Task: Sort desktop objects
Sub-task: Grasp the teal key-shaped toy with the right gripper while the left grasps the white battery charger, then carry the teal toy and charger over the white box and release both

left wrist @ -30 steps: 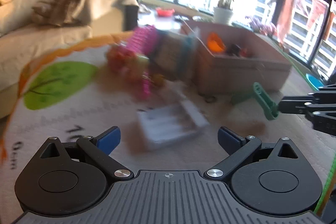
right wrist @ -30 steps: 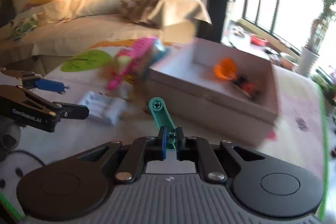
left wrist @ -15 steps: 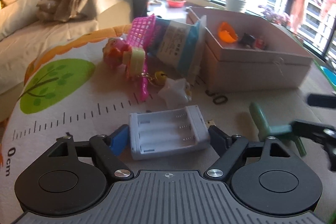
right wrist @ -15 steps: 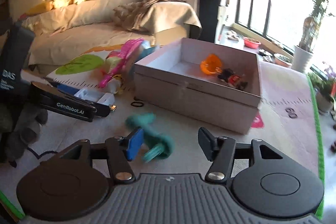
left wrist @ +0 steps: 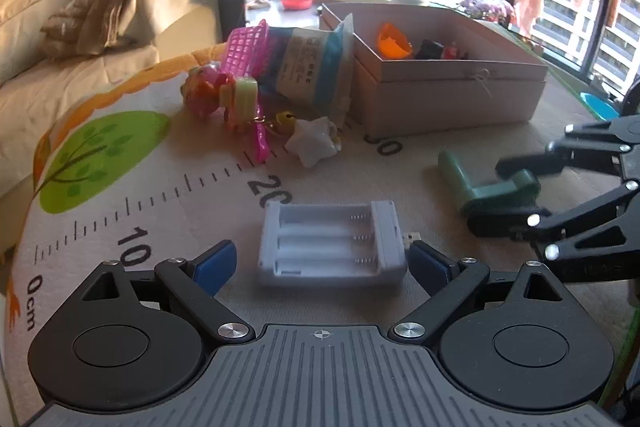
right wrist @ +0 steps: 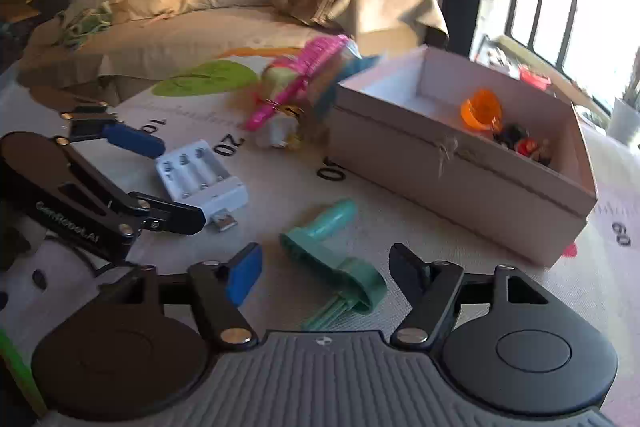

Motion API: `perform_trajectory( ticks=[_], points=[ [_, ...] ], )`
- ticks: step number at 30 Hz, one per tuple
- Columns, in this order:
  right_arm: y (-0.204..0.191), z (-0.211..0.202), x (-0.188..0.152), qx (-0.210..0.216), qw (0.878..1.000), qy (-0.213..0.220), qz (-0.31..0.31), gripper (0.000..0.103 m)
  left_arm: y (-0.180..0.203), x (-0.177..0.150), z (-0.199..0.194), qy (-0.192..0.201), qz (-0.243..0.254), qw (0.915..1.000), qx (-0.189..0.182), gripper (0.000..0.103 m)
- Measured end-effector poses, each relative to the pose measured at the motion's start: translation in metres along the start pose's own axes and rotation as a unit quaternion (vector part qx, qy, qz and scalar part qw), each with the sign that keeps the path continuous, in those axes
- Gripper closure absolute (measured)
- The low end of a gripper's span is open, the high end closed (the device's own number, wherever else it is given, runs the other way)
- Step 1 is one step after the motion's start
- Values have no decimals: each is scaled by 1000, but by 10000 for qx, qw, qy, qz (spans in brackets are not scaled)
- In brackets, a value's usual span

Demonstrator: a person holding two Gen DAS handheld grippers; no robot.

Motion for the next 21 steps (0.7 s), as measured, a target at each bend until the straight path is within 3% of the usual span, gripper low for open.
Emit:
perform_trajectory(
  ticks=[1, 3, 6, 14, 16, 21],
  points=[
    [0, 2, 0, 16, 10000, -50, 28, 64, 1, 1, 1, -2, 6, 10000, 17, 7],
    [-1, 0, 0, 69, 9999, -103, -9, 81, 2, 2, 2, 6, 11, 10000, 42, 11],
    [-6, -9, -3, 52, 9999, -55, -144, 91, 5, 1, 2, -9, 31, 10000, 28, 20],
    [5, -45, -7, 40, 9997, 238, 92, 92, 20, 11, -29, 490, 308, 9983, -85, 21],
    [13, -60, -2, 53, 9988, 433, 220, 103, 23, 26, -43, 749, 349, 9964, -161, 21],
    [47, -107, 26, -134, 9918, 1143, 558, 103, 41, 75, -59, 1381, 665, 9878, -290, 21]
  ],
)
Point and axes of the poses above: each gripper's, at about its wrist camera, not at the fingertips, and z roughly the way its jaws point, y to its right, x to its top, the point moved 5 cm from there along z, roughly the way its jaws point, and after that the axes turned 15 degrees about -y, right-handed, at the moved point
